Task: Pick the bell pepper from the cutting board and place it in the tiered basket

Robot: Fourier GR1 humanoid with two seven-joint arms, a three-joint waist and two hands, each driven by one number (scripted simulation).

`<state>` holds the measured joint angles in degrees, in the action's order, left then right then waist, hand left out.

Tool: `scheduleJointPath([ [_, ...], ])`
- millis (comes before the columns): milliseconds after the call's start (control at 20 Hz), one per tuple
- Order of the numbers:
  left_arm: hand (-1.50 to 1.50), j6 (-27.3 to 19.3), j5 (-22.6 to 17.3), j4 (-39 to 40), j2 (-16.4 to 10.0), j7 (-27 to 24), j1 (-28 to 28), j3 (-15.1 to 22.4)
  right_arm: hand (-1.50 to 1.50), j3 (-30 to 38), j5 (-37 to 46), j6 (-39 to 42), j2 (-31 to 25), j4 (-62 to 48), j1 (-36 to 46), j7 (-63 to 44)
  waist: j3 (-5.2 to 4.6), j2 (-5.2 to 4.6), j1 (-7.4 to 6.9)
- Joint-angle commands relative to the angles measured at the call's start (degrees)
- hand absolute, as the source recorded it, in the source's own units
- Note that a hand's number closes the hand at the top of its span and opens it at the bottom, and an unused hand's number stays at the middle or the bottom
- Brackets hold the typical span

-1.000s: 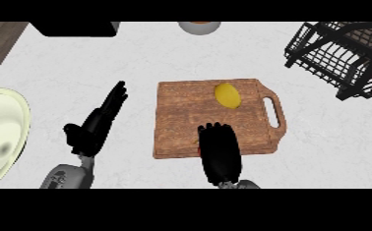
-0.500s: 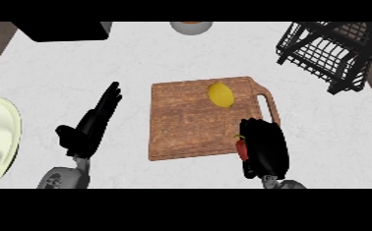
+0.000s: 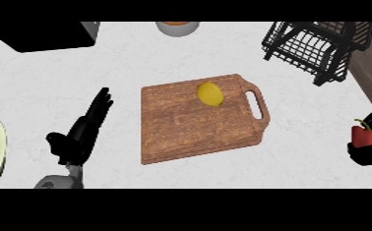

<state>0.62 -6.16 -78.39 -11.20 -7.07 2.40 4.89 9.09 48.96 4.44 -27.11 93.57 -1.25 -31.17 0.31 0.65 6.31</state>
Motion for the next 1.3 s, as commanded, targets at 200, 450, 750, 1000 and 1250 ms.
scheduleJointPath([
  [200, 0.00, 1.89, -0.42, 0.44, -0.53, 0.46, 0.83, 0.28, 1.50, 26.66, -27.28, 3.66, -11.10, -1.10, 3.74, 16.39, -0.22, -0.04, -2.78],
  [450, 0.00, 1.85, 2.30, 1.68, 1.67, -0.87, 2.95, 2.94, 1.50, 32.14, -32.72, 11.76, -20.16, -8.28, 9.49, 15.97, -0.34, -0.64, -5.91],
  [750, 0.00, 1.87, 2.66, 2.53, 1.53, 1.16, 6.38, 1.42, 1.50, 28.50, -34.40, 13.61, -26.72, -16.76, 23.79, 8.58, -0.35, -0.85, -7.00],
  [1000, 0.00, 2.00, 2.91, -1.58, 2.58, 3.54, 4.26, 3.00, 1.50, 20.65, -31.79, 12.87, -30.15, -27.92, 37.34, 4.07, -0.33, -0.87, -7.94],
  [1250, 0.00, 3.59, 2.56, 1.61, 2.63, 1.96, 6.84, 2.17, 1.50, 13.83, -26.99, 8.64, -28.51, -41.96, 49.54, 7.92, -0.32, -1.41, -9.21],
])
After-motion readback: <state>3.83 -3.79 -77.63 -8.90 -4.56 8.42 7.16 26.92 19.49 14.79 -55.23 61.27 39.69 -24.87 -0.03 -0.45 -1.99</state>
